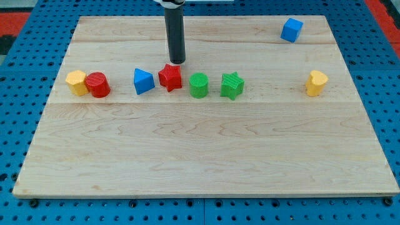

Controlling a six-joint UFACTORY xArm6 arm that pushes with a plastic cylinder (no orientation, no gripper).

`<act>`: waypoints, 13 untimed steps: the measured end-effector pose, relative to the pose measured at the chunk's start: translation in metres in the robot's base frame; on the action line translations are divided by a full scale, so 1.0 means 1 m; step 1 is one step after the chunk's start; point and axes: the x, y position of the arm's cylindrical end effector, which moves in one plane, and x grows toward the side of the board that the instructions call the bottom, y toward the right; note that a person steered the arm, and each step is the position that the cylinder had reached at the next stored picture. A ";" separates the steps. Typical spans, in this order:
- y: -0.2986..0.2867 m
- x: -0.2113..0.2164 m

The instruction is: Place the cube diagonal to the heart

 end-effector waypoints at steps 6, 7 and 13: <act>0.209 -0.096; 0.300 -0.136; 0.289 -0.090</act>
